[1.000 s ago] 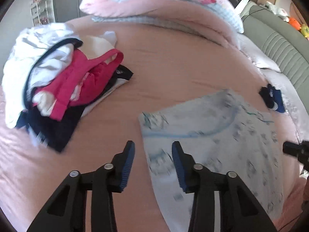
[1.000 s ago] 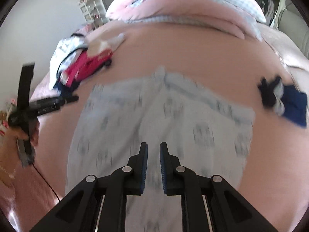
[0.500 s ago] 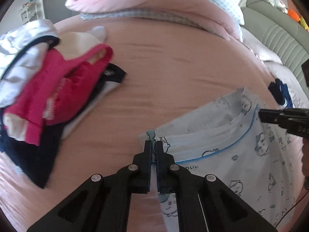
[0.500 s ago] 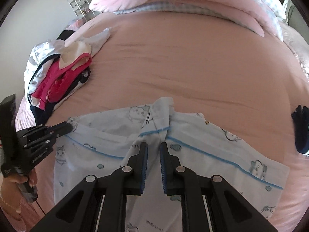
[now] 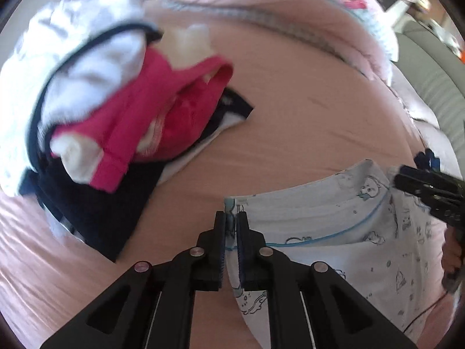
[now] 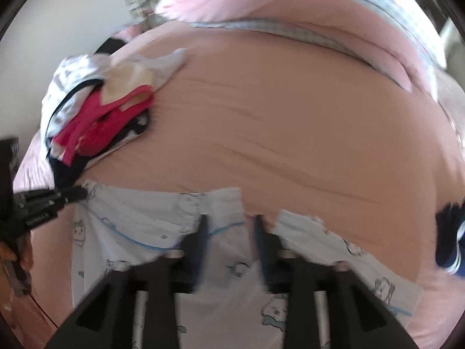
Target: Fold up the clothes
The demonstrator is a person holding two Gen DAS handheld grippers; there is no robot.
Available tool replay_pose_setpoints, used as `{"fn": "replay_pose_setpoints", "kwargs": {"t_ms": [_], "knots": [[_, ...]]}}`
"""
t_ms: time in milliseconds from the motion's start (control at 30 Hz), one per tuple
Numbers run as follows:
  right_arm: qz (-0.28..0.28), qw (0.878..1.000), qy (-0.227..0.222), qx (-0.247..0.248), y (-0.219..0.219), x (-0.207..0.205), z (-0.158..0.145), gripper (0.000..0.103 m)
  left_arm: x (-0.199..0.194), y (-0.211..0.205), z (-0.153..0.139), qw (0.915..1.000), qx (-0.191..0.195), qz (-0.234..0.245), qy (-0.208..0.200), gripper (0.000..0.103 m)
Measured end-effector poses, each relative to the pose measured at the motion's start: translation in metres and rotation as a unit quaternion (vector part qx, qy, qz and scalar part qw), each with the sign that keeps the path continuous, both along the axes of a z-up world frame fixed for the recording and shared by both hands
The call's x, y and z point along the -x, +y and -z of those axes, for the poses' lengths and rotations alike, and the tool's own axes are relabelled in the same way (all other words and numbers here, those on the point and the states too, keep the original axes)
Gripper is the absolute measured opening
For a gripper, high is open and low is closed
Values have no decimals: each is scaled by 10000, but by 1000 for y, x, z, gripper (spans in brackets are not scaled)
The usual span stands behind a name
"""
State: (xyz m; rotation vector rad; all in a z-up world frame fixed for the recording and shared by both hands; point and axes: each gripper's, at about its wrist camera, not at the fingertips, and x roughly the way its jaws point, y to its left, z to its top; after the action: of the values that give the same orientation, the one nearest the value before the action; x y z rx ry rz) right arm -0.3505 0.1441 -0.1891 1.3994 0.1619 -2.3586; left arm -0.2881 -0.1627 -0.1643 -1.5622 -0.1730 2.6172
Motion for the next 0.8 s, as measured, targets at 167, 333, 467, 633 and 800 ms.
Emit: {"fn": "replay_pose_setpoints", "kwargs": {"t_ms": [167, 333, 467, 633, 800], "knots": [[-586, 9973, -186, -406, -30, 7, 24, 14, 3, 8, 17, 9993, 251, 110, -235, 6], [-781, 9962, -31, -388, -40, 7, 27, 7, 8, 12, 18, 9997, 245, -3, 40, 3], [-433, 9965, 265, 667, -10, 12, -1, 7, 5, -11, 4, 9985, 172, -426, 304, 3], [349, 9964, -638, 424, 20, 38, 39, 8, 1, -24, 11, 9982, -493, -336, -75, 4], [329, 9977, -45, 596, 21, 17, 8, 36, -7, 2, 9, 9995, 13, 306, -113, 41]]}}
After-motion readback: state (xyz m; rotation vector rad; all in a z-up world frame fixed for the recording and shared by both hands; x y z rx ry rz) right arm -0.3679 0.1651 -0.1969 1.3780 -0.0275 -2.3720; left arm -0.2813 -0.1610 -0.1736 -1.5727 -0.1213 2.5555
